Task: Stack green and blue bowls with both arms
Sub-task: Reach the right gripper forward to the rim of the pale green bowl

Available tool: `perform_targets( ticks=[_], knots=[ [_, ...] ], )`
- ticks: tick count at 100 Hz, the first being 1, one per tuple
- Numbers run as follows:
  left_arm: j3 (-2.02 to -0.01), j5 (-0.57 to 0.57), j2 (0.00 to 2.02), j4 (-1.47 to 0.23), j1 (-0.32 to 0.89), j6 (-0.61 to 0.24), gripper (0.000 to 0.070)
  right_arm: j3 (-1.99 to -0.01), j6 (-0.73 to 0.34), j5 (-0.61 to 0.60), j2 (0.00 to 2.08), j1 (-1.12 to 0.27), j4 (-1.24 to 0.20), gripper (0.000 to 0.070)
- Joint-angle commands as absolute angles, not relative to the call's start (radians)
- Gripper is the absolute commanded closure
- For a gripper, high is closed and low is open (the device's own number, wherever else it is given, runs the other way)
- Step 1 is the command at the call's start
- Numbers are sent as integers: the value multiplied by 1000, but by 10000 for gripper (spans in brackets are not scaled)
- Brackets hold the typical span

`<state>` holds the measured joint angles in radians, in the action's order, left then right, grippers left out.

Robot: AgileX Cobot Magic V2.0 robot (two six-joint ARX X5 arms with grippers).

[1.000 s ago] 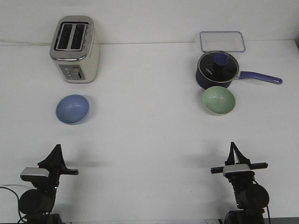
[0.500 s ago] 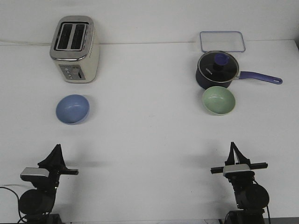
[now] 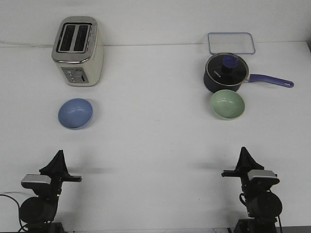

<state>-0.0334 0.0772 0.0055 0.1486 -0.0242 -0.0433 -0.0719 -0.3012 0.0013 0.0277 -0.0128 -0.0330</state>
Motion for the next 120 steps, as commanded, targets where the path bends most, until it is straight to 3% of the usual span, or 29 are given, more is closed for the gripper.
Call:
perform_targets(
  ticks=[1, 20, 25, 34, 38, 81, 120],
  knots=[
    [-14, 75, 4, 158, -26, -46, 685, -150, -446, 10, 63, -13, -66, 700],
    [-14, 75, 4, 158, -26, -46, 685, -410, -350, 82, 305, -12, -212, 689],
    [-14, 75, 4, 158, -26, -46, 685, -489, -318, 79, 392, -12, -241, 548],
    [-14, 75, 4, 158, -26, -46, 685, -621, -301, 80, 541, -12, -299, 134],
    [-14, 75, 4, 158, -26, -46, 685, -676, -286, 80, 610, -10, -324, 59],
    [-14, 75, 4, 158, -26, -46, 685, -1202, -160, 48, 1380, 97, -585, 70],
    [-14, 75, 4, 158, -26, -46, 685, -1396, -129, -4, 1814, 150, -574, 76]
  ],
)
